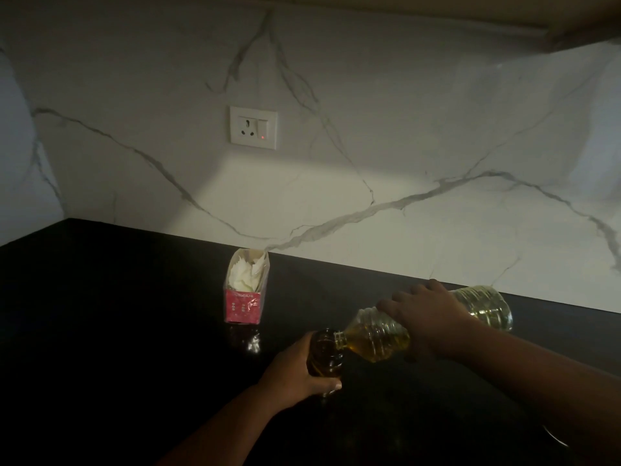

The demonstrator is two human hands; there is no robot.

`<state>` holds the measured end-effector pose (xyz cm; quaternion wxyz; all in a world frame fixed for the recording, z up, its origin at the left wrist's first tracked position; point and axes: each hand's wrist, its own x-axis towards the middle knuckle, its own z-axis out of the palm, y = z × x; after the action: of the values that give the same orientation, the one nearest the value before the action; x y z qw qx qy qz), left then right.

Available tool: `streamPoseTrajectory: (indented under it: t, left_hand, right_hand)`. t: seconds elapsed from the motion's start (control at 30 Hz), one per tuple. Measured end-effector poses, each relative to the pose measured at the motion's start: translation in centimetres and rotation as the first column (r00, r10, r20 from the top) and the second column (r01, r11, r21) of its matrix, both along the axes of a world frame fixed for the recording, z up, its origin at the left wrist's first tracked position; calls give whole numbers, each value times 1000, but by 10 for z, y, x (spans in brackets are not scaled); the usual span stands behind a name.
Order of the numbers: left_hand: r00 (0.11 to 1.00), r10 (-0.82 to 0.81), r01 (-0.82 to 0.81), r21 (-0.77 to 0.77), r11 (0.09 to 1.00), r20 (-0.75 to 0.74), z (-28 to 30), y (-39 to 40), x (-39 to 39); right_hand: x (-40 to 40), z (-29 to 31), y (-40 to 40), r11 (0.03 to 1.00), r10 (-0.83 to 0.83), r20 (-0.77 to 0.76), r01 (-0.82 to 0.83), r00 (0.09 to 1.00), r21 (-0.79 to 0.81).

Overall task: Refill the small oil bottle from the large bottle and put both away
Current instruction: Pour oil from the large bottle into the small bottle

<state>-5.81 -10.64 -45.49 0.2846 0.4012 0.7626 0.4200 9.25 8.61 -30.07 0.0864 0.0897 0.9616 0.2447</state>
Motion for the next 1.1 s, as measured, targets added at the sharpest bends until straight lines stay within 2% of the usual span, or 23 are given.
streamPoseTrajectory:
  t: [1.1]
  left_hand:
    - [1000, 23, -23, 6, 1000, 0, 1, 1, 2]
  right_hand:
    - [1, -2, -2, 1000, -17, -5, 17, 1000, -4]
